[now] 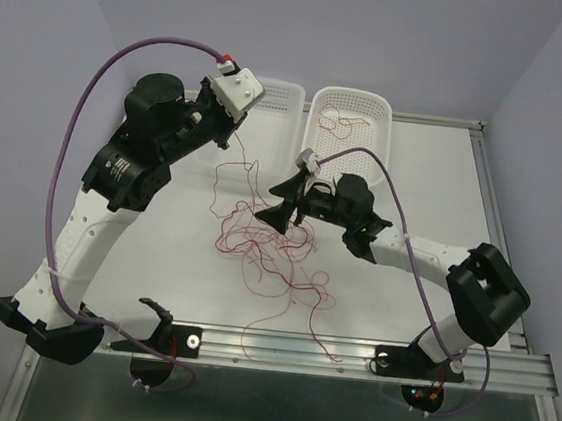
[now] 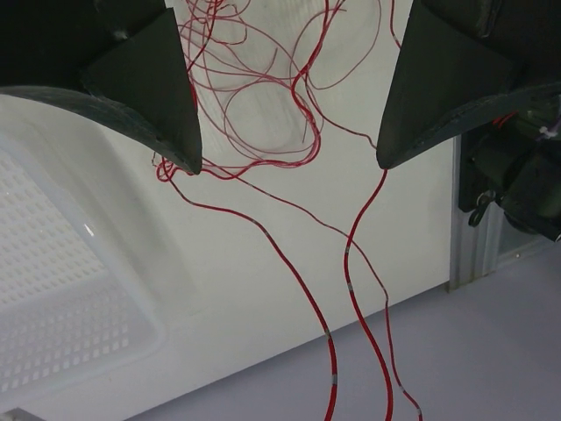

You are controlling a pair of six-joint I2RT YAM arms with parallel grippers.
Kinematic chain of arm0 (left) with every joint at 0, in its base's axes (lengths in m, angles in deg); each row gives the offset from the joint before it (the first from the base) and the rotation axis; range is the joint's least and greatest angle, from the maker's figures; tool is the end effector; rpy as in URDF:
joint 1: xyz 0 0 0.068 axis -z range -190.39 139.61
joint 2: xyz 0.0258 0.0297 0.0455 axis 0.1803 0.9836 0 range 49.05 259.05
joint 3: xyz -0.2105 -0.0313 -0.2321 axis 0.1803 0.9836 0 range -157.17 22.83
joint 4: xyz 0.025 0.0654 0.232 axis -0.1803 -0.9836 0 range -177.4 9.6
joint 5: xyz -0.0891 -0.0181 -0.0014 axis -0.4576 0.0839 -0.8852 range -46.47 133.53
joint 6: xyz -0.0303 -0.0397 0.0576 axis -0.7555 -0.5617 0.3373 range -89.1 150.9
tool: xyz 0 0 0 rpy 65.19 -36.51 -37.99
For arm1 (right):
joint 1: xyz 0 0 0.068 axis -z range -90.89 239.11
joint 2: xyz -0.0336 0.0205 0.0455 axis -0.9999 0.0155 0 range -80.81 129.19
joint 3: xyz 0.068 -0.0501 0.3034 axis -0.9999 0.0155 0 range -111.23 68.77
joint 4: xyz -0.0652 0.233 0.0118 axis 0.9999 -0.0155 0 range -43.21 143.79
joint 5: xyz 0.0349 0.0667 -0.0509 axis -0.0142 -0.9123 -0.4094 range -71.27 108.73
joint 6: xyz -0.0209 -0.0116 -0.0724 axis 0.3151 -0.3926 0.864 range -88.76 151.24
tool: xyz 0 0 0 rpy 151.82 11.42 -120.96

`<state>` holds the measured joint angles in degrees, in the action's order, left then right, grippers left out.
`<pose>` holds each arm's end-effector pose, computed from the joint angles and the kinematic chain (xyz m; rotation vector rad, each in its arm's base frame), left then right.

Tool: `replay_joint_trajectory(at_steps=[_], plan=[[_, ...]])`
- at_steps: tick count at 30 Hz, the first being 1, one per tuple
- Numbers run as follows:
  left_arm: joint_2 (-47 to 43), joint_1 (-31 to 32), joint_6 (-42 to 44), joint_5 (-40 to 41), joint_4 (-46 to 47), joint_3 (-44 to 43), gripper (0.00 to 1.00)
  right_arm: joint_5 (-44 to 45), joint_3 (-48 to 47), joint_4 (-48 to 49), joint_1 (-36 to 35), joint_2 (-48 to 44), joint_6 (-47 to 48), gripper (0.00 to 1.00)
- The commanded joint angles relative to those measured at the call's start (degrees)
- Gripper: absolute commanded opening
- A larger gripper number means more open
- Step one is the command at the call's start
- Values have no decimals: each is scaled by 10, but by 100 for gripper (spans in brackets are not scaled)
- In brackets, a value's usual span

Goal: Untangle the cables

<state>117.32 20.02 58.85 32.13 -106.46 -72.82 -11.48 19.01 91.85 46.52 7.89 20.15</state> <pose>0.1793 -0.1199 0.5587 0.8899 1.2706 -0.1879 0.2393 0.2642 0.3243 -0.8695 1.4680 1.1303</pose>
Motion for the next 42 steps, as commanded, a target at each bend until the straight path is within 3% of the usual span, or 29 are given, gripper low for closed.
replay_joint_trajectory(at_steps=[1,12,14,20,26,27,28,29,30,31,37,42], plan=[[-9,3,-5,-5,8,-21,0,60,-54,19,-10,11,43,85],[-12,3,-5,-20,2,-23,0,133,-93,17,-15,67,92,78],[-13,2,-5,-26,2,-22,0,119,-104,17,-15,79,97,74],[-5,3,-4,-19,4,-19,0,28,-99,72,-21,89,86,74],[-1,2,-10,-28,7,-18,0,22,-105,116,-27,92,88,71],[0,3,-11,-30,7,-18,0,17,-108,122,-28,92,90,66],[-1,3,-11,-30,7,-19,0,13,-111,123,-29,91,87,54],[1,2,-11,-29,7,-19,0,13,-114,124,-29,91,85,40],[1,2,-11,-26,8,-19,0,16,-116,123,-29,89,82,13],[1,2,-11,-23,9,-19,0,23,-115,123,-29,86,81,3],[-14,3,-7,39,27,-12,0,138,-38,122,-29,28,83,1],[-57,1,6,187,93,27,0,274,50,105,-11,-51,51,1]])
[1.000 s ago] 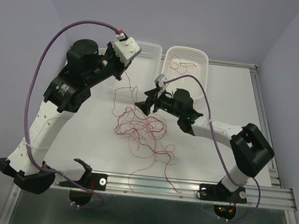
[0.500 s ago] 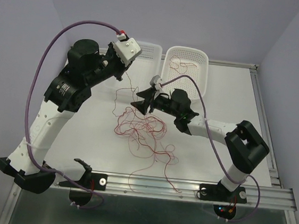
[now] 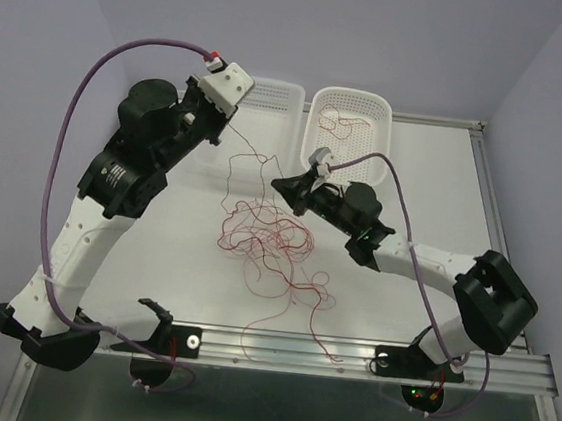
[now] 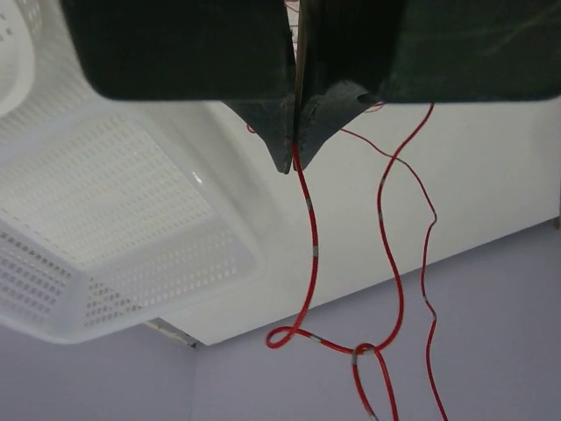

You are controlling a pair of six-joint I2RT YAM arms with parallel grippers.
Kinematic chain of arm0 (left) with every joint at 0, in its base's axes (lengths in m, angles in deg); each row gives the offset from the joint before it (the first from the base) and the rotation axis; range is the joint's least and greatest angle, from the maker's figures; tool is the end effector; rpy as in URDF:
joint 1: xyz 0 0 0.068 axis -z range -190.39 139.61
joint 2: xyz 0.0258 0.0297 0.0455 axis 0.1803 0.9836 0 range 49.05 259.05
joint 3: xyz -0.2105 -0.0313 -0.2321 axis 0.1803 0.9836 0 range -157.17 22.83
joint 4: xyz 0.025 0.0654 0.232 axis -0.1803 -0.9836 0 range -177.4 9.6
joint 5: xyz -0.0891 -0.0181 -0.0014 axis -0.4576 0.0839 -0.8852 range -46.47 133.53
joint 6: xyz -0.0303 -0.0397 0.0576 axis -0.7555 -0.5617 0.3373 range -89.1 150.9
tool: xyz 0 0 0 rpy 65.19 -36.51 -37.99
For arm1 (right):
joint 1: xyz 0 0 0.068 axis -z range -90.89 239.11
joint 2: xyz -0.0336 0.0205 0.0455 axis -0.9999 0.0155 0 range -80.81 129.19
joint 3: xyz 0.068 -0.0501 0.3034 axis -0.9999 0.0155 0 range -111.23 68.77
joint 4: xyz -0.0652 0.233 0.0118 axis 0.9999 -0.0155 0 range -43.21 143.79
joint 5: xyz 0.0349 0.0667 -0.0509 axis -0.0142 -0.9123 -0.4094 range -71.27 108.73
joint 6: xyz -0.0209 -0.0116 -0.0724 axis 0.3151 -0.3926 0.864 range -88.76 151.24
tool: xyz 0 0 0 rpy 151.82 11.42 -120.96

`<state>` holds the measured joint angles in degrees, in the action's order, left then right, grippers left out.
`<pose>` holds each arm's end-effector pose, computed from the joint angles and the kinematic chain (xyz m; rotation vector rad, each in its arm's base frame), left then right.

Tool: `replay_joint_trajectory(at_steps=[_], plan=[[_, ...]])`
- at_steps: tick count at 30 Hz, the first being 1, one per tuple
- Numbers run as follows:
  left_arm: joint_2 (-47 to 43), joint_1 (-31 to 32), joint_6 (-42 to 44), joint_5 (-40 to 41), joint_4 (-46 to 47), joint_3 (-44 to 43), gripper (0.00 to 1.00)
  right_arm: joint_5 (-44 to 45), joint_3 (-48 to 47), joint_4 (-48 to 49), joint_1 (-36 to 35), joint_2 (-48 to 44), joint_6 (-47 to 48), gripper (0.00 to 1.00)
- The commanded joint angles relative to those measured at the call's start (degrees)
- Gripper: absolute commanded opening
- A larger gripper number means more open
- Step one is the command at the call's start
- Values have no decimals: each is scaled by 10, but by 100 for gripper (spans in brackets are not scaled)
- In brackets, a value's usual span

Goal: Untangle the cables

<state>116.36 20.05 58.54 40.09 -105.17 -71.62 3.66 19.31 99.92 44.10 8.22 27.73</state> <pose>0.1811 -0.1108 0.5586 0.7842 1.3140 -0.0849 0.2436 0.2675 0.3396 -0.7424 1.3289 0.8755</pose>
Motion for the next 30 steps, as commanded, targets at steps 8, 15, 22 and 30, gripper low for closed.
replay_joint_trajectory(at_steps=[8,15,22,30], plan=[[-83,-10,20,202,117,59,0,252,106,-103,88,-171,-90,1],[-89,-49,33,241,154,91,0,299,158,-203,190,-309,-171,0],[-113,-157,35,201,177,145,0,403,161,-332,259,-437,-222,1],[-133,-316,36,104,173,129,0,381,95,-421,338,-459,-247,1]])
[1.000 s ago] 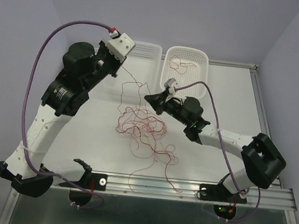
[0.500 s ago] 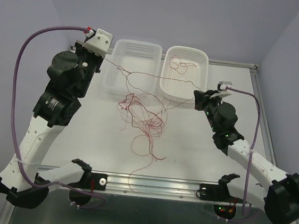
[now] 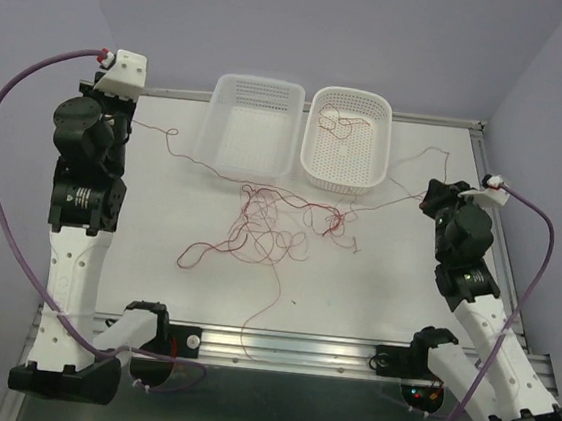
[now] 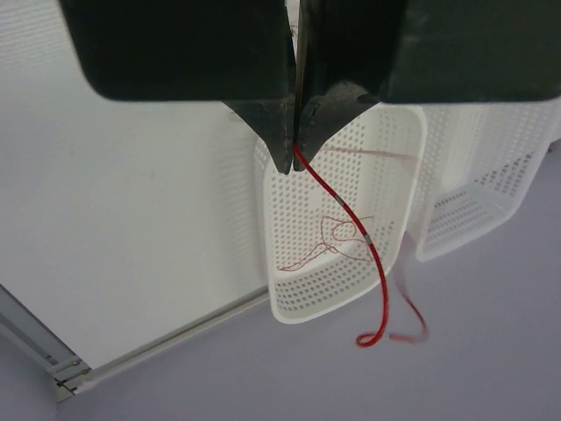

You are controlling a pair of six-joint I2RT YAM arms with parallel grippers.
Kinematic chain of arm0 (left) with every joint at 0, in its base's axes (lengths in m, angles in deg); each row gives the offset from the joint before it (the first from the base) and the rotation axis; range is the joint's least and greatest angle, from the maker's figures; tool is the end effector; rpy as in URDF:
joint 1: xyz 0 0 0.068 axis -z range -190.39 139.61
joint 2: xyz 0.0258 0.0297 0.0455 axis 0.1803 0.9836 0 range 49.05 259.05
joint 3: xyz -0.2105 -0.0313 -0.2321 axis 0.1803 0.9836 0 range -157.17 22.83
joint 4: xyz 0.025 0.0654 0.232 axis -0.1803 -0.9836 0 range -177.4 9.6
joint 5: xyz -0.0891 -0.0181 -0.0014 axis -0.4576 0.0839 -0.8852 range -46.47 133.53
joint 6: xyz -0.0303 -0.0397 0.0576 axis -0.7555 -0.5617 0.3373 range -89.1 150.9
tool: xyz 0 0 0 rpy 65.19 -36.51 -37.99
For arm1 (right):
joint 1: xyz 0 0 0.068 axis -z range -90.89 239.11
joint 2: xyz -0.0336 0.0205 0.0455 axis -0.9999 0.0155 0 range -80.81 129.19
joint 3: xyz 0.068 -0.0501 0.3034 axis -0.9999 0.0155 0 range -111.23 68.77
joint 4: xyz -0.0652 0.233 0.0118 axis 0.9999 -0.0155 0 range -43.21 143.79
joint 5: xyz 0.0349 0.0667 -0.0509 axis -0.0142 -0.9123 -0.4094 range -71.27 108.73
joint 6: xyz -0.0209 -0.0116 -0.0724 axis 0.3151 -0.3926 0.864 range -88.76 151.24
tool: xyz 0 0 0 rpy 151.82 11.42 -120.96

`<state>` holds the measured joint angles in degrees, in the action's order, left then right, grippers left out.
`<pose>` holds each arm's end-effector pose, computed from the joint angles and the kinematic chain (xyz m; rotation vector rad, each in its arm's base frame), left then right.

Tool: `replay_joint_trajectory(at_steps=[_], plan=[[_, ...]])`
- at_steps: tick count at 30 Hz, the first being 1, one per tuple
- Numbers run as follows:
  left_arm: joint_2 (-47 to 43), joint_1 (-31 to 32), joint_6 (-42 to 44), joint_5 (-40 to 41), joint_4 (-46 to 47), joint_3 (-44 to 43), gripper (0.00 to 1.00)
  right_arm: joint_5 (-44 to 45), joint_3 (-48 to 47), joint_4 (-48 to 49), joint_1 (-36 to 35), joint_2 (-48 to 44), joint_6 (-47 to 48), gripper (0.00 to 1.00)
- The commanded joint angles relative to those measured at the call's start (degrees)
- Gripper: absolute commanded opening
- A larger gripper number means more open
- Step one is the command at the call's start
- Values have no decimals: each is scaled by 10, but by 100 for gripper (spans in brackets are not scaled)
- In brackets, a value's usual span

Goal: Untangle the cables

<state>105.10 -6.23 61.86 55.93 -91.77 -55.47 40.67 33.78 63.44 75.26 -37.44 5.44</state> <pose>0.1687 0.0017 0.5349 0.2458 1.3849 0.5385 0.1622 0.0152 0.3541 0.4595 1.4863 0.2510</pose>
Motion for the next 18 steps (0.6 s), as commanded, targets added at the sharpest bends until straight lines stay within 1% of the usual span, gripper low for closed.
replay_joint_trajectory(at_steps=[1,2,4,6,7,8,11,12,13,14,15,16,17,18], plan=[[-22,-68,2,-64,36,-39,0,11,-54,-73,46,0,-32,1],[-23,-93,0,-84,31,-48,0,13,-63,-84,71,-4,-36,1],[-28,-111,-4,-104,26,-51,0,3,-66,-106,99,-16,-56,1],[-32,-118,-6,-121,18,-54,0,-32,-62,-112,118,-33,-60,1],[-33,-118,-7,-121,14,-55,0,-42,-62,-116,120,-42,-51,1],[-33,-119,-10,-140,10,-62,0,-46,-62,-122,121,-45,-48,1],[-18,-119,-20,-128,5,-100,0,-29,-57,-142,121,-57,-46,1],[-16,-119,-23,-133,2,-112,0,-39,-59,-147,121,-56,-43,1],[-11,-119,-31,-142,-9,-126,0,-57,-61,-162,121,-40,-34,12],[-8,-119,-36,-154,-18,-155,0,-103,-75,-173,120,-27,-27,38],[2,-119,-49,-182,-33,-171,0,-118,-81,-184,120,-9,-22,93],[8,-119,-56,-194,-41,-189,0,-127,-85,-204,121,5,-16,100],[19,-118,-64,-209,-47,-223,0,-141,-90,-210,119,27,-14,100],[24,-118,-71,-239,-51,-237,0,-151,-91,-211,120,33,-11,100]])
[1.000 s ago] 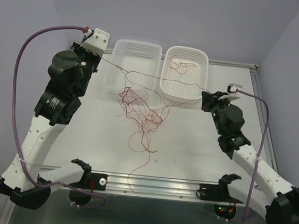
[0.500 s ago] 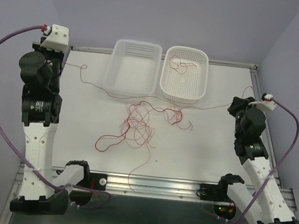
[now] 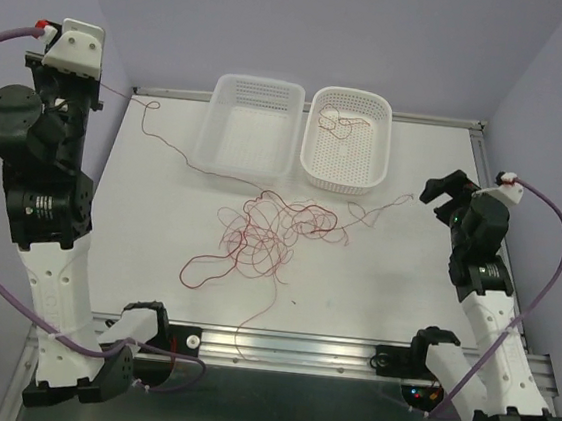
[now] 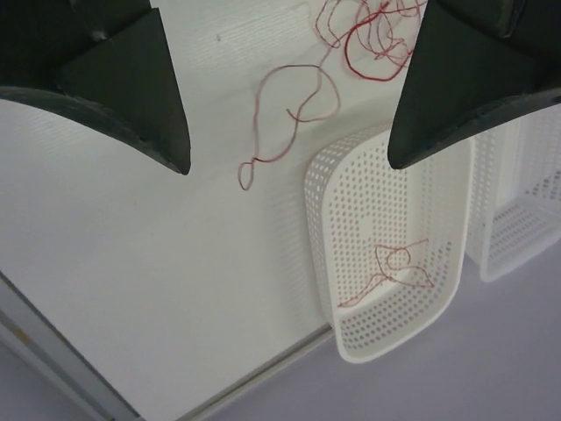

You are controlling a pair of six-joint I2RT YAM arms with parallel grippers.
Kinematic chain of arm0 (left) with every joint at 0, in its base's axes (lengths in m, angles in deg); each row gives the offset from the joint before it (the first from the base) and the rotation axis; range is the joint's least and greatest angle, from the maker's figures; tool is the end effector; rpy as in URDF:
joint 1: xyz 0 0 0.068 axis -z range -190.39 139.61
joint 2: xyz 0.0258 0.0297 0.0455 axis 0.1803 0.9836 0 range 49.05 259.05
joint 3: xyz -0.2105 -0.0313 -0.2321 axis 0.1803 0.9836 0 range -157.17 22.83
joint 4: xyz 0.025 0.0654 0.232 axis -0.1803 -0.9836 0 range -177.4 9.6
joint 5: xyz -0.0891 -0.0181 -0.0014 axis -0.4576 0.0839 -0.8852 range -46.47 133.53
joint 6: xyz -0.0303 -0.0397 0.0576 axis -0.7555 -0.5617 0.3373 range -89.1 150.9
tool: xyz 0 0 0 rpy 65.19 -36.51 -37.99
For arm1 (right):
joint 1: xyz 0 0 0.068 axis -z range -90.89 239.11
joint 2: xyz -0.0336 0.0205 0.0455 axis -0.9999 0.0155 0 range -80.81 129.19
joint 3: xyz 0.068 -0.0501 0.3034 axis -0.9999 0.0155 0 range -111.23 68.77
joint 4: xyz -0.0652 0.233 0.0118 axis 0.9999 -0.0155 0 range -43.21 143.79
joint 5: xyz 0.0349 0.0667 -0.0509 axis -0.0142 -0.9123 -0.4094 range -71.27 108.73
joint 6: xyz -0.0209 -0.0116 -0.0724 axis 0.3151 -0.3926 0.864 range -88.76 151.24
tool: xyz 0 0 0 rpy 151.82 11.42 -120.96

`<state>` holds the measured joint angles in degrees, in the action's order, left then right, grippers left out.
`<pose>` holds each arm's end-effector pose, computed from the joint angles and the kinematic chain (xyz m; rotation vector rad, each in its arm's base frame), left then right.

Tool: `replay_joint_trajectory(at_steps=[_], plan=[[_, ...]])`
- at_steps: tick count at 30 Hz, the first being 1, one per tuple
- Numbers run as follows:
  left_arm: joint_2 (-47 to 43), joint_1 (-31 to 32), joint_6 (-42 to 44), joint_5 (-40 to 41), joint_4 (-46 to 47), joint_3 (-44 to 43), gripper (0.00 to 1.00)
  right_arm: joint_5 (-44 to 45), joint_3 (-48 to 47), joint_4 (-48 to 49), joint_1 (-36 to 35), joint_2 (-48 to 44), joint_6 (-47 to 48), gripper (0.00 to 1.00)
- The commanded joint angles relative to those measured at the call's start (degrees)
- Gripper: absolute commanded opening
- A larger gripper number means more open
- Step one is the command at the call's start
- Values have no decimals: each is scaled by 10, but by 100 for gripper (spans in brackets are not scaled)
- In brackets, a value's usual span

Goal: Untangle the cables

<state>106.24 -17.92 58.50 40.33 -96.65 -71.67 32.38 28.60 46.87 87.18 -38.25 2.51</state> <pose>0.1244 0.0129 0.6054 0.2609 1.1907 0.5029 0.1557 -0.0099 0.3498 0.5698 1.6361 0.1882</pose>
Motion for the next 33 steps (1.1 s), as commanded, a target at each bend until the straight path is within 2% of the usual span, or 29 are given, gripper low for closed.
replay_joint_trajectory(at_steps=[1,2,5,7,8,9,12,15,17,19,21,24,33], plan=[[17,-2,-54,-93,-5,-88,0,-84,-40,-45,0,44,24,100],[23,-1,-62,-105,-8,-102,0,-109,-41,-42,-1,45,34,100],[57,-1,-90,-154,-21,-168,0,-271,-40,5,-27,53,58,93],[73,-1,-112,-197,-30,-191,0,-307,-33,78,-96,66,70,90],[86,-1,-120,-223,-33,-212,0,-302,-35,98,-131,75,80,90],[92,-1,-127,-234,-35,-222,0,-289,-53,116,-208,111,106,90],[113,-1,-151,-269,-34,-259,0,-253,-104,135,-323,215,166,90],[127,0,-174,-294,-32,-291,0,-308,-153,186,-351,290,191,90],[131,0,-186,-302,-24,-299,0,-350,-165,267,-374,346,217,90],[131,-1,-200,-309,-11,-302,0,-356,-186,308,-398,378,241,90],[129,-1,-212,-310,2,-302,0,-336,-240,303,-413,428,258,90],[121,-1,-221,-316,21,-299,0,-360,-306,298,-417,486,264,91],[104,-1,-257,-313,60,-310,0,-357,-402,285,-433,602,300,88]])
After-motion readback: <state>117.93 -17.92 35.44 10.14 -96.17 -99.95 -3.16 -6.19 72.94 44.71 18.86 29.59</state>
